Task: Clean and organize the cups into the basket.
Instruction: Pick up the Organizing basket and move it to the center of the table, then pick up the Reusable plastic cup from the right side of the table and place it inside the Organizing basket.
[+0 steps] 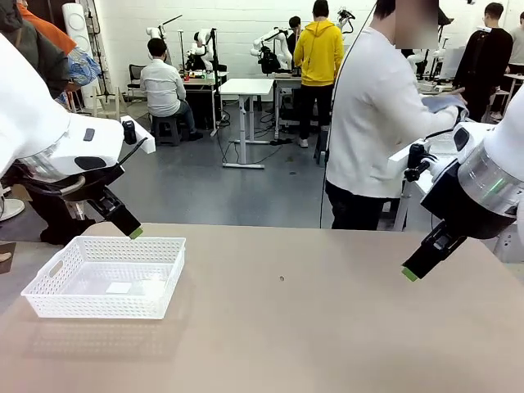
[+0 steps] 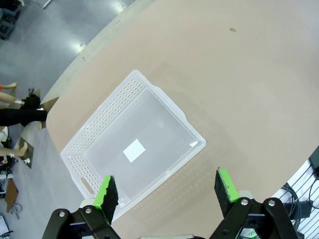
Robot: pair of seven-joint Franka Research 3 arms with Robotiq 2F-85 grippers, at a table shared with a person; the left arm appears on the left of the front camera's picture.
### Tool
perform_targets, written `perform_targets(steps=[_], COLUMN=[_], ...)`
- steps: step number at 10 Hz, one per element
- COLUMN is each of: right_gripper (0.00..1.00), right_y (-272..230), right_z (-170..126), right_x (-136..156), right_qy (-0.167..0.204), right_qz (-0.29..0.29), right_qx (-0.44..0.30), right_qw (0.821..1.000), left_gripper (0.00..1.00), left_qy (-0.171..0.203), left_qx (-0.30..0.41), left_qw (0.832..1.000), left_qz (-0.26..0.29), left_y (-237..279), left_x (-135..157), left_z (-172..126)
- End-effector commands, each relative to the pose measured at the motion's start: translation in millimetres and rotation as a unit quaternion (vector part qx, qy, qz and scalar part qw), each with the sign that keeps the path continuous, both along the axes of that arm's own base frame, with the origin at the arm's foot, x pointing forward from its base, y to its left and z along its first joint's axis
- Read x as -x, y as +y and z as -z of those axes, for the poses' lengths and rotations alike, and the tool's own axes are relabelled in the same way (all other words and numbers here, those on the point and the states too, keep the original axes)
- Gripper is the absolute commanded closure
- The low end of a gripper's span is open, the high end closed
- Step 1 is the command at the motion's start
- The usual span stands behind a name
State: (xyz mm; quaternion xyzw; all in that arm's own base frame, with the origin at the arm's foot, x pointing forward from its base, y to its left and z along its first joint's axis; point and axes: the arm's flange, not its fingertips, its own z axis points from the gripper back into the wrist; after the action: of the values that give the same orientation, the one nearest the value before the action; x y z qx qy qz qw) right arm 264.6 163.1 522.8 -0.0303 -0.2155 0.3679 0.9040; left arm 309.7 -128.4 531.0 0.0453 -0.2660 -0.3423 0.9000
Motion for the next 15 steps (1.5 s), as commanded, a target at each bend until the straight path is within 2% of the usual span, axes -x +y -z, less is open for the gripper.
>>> perform_targets(steps=[1,2,3,4,5,6,7,8,9,11,13,15], right_gripper=[0.00,0.00,0.00,0.00,0.00,0.00,0.00,0.00,0.00,0.00,0.00,0.00], right_y=[-24,-54,-83,-115,-143,-166,-205,-234,-255,-297,-333,-361], right_z=[-8,-9,-2,11,24,35,53,66,73,78,73,69], right_x=[-9,-20,-30,-41,-49,-54,-59,-59,-55,-36,-7,22], right_qy=[0.074,0.112,0.157,0.208,0.242,0.261,0.276,0.275,0.265,0.241,0.218,0.194], right_qz=[-0.043,-0.062,-0.065,-0.060,-0.061,-0.050,-0.018,0.019,0.042,0.094,0.131,0.160], right_qx=[-0.120,-0.212,-0.320,-0.416,-0.492,-0.532,-0.587,-0.613,-0.631,-0.645,-0.648,-0.659], right_qw=[0.989,0.969,0.932,0.883,0.834,0.804,0.761,0.740,0.728,0.719,0.718,0.709], left_gripper=[0.00,0.00,0.00,0.00,0.00,0.00,0.00,0.00,0.00,0.00,0.00,0.00], left_qy=[-0.001,0.088,0.172,0.217,0.245,0.260,0.268,0.265,0.250,0.227,0.207,0.184], left_qx=[0.000,0.166,0.293,0.360,0.408,0.438,0.476,0.500,0.517,0.531,0.562,0.584], left_qw=[1.000,0.982,0.941,0.907,0.879,0.860,0.836,0.822,0.814,0.807,0.787,0.772], left_qz=[0.000,0.008,0.008,0.011,-0.004,-0.020,-0.047,-0.065,-0.089,-0.126,-0.146,-0.171], left_y=[0,32,62,82,98,117,144,164,187,228,268,301], left_x=[0,-17,-31,-41,-48,-52,-55,-56,-54,-43,-24,-4], left_z=[0,-7,-5,2,7,11,14,16,19,25,31,32])
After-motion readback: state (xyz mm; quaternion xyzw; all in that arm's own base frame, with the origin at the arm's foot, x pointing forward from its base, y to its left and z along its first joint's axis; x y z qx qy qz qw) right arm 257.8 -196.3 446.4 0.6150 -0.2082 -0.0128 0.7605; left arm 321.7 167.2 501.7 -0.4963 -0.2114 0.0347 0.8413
